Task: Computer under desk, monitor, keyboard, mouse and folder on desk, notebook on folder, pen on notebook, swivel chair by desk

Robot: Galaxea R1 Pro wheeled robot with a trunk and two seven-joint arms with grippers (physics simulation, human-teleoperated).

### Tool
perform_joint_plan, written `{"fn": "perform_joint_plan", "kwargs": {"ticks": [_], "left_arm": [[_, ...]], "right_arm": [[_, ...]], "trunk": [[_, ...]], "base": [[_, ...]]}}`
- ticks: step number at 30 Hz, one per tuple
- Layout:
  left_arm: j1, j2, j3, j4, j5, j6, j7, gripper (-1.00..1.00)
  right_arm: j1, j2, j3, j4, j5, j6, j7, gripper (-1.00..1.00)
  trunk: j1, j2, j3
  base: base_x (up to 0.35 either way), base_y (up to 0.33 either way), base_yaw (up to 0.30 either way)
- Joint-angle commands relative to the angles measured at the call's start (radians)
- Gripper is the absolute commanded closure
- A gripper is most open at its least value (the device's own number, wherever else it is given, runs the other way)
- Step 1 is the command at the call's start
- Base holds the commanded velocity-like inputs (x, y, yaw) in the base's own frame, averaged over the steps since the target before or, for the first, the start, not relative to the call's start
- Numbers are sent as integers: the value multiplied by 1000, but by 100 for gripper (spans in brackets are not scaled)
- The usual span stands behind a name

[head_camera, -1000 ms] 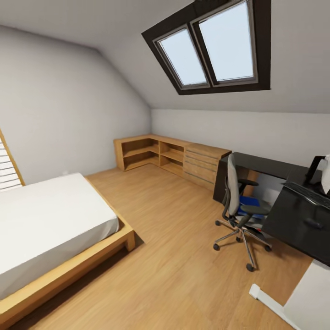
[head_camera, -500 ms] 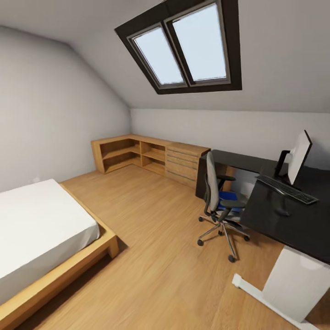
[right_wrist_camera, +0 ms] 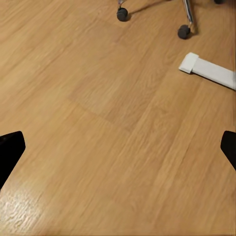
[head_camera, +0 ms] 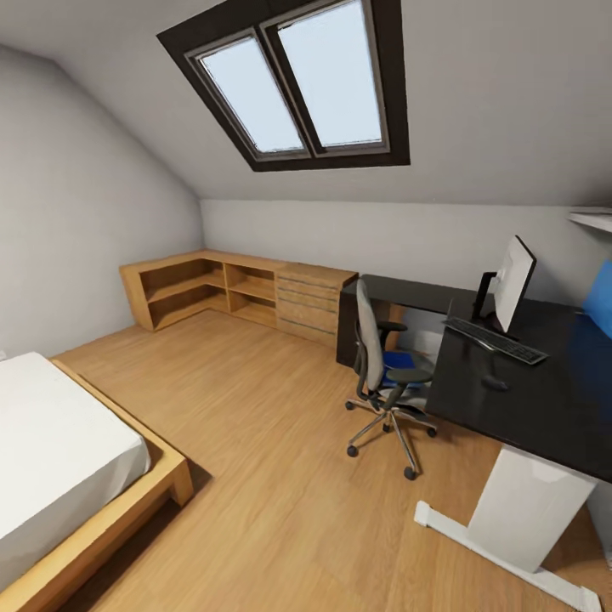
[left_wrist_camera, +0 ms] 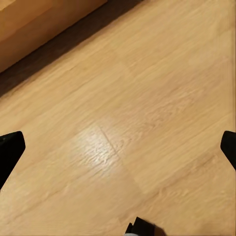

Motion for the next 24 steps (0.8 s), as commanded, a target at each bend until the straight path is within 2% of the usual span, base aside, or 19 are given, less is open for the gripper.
{"fn": "perform_joint_plan", "kwargs": {"ticks": [1,18,24], "left_arm": [[0,0,1,-1,4,-2,0,-100],[0,1,1,8,4,-3,0,-100],[0,0,1,11,4,-3,0,-100]], "right_arm": [[-1,0,0,1,0,-3,-1,-100],[-1,7,0,-1,0,-2,1,-100],[-1,8,0,1,-1,-2,1,-100]], "trunk": [[0,-1,-2],[0,-1,-12],[0,-1,-12]], "base": [[166,234,-282],[163,203,-282],[34,36,-283]]}}
